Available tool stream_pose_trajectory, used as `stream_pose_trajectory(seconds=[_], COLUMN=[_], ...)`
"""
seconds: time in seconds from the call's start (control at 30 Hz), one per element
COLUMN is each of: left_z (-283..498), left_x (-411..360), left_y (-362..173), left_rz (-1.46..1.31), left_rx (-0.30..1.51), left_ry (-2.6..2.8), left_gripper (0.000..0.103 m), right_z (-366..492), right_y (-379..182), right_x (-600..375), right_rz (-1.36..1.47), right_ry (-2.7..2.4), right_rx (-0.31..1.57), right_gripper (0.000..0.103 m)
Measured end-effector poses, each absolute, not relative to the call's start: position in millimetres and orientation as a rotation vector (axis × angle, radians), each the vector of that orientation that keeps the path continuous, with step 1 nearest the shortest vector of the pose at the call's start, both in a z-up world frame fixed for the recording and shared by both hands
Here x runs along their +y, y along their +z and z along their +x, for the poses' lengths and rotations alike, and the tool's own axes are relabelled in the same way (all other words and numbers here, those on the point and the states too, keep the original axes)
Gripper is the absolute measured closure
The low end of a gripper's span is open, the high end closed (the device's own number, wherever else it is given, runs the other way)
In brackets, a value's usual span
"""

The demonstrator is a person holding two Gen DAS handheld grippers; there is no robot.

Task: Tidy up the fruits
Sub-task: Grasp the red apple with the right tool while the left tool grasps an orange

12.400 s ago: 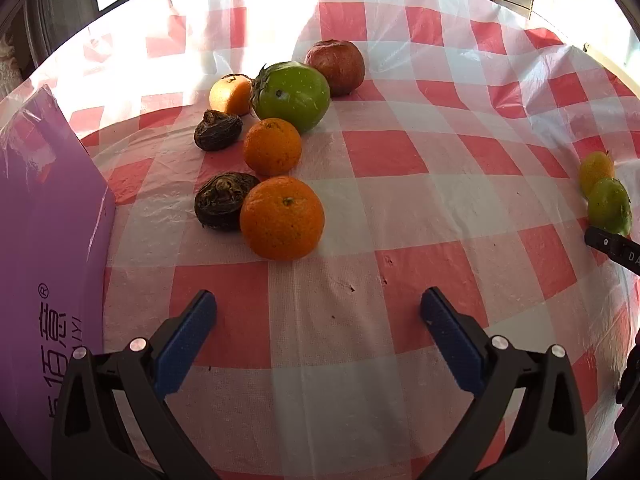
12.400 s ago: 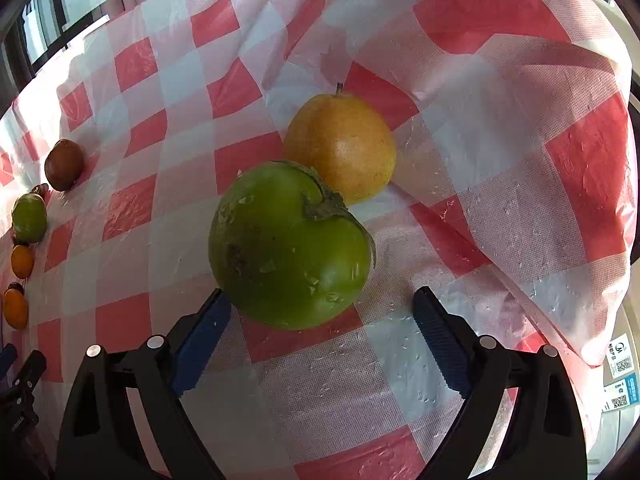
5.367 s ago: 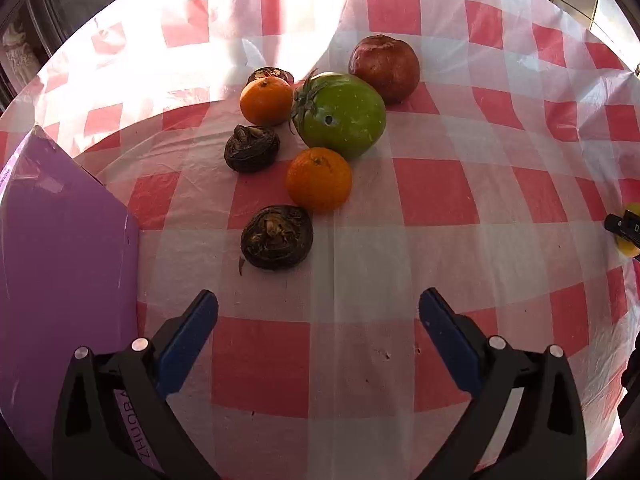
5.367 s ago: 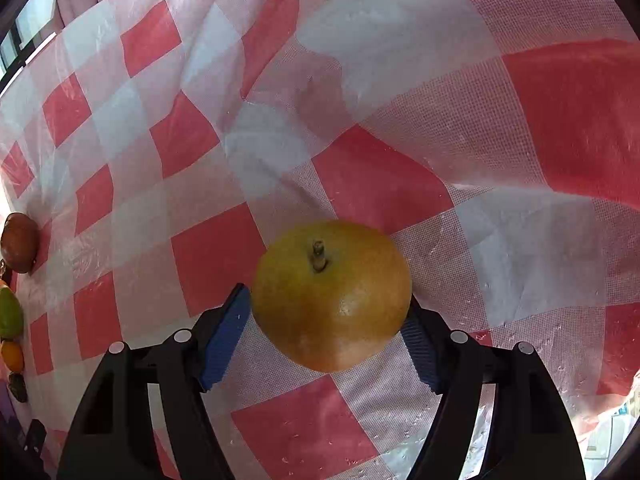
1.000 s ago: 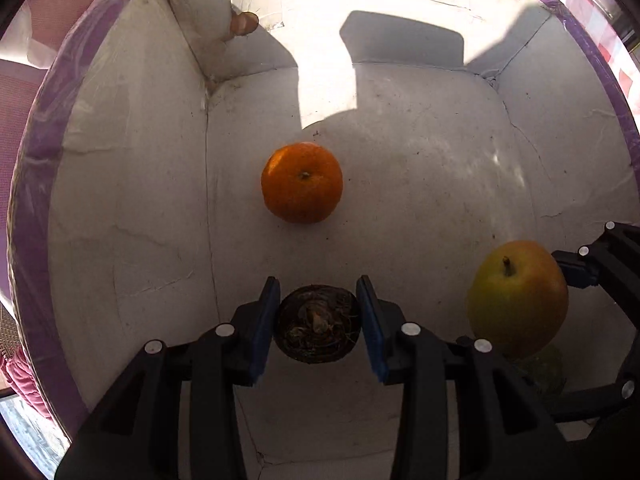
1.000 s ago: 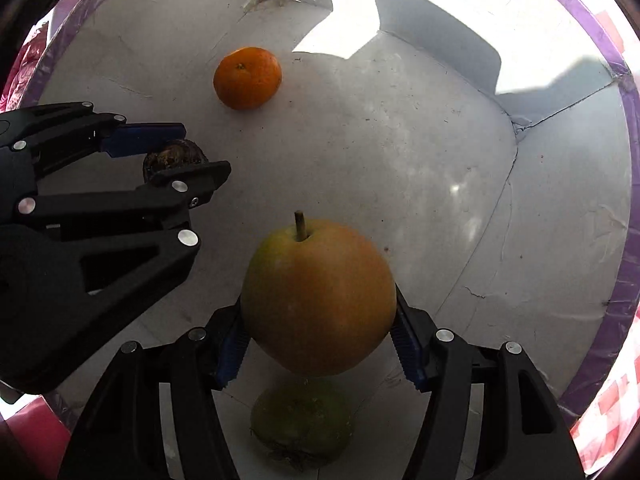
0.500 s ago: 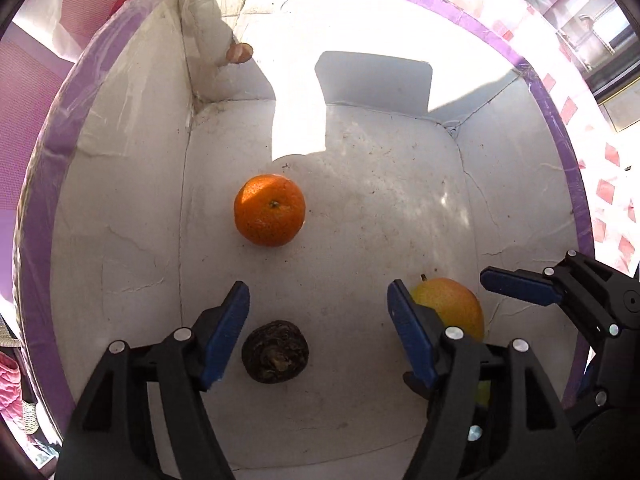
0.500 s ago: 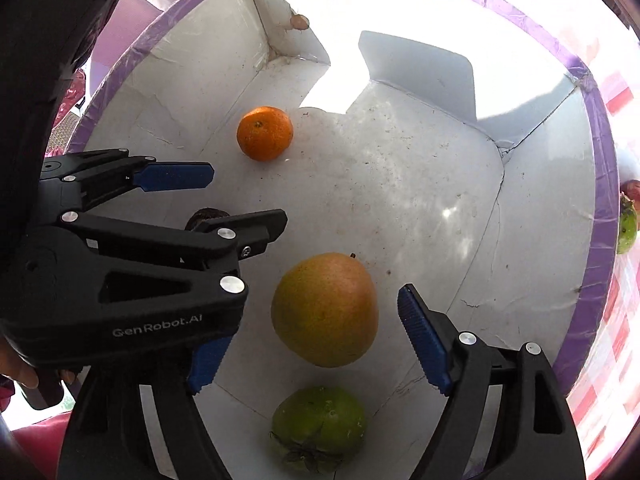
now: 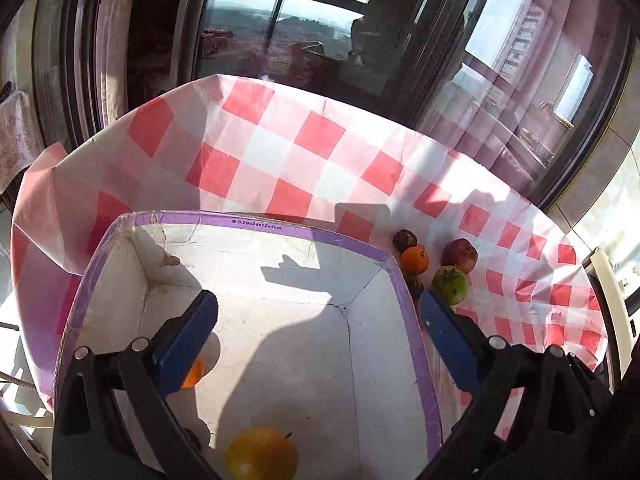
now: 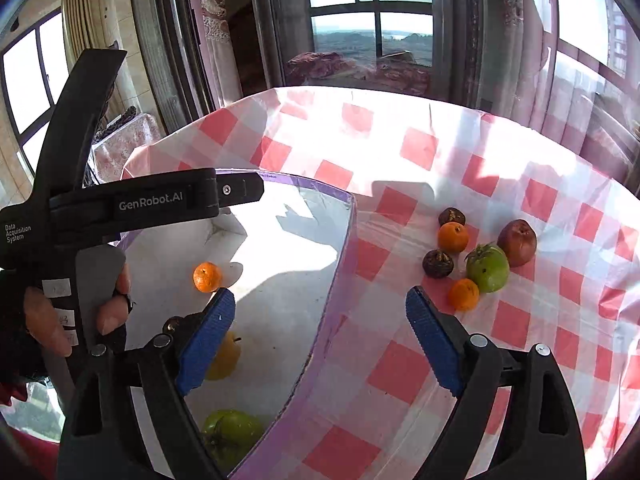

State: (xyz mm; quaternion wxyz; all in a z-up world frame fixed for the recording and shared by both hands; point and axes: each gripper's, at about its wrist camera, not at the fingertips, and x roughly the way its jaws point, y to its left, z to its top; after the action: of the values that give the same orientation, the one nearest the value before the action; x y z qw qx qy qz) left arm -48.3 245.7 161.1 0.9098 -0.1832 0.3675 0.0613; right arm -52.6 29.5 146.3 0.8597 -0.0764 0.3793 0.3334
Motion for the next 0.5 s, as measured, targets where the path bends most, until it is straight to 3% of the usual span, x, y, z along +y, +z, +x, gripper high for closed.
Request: stream_pose_trajectory(seconds=[0.27, 0.5], left_z=[11, 30], left_x=[124, 47], left_y=[161, 110], left_rz=[-0.324, -0.157], left_rx=[0.783, 0.917], left_ry=[0.006, -0.052], left_gripper=[0.002, 0.002], right_z=[10, 65], right_y=[84, 58], right_x=[-84, -162], right_rz=[0.104, 0.289], right_ry=[0.382, 0.291], right_rx=[1.023, 1.063], right_gripper=[0.019, 0.019])
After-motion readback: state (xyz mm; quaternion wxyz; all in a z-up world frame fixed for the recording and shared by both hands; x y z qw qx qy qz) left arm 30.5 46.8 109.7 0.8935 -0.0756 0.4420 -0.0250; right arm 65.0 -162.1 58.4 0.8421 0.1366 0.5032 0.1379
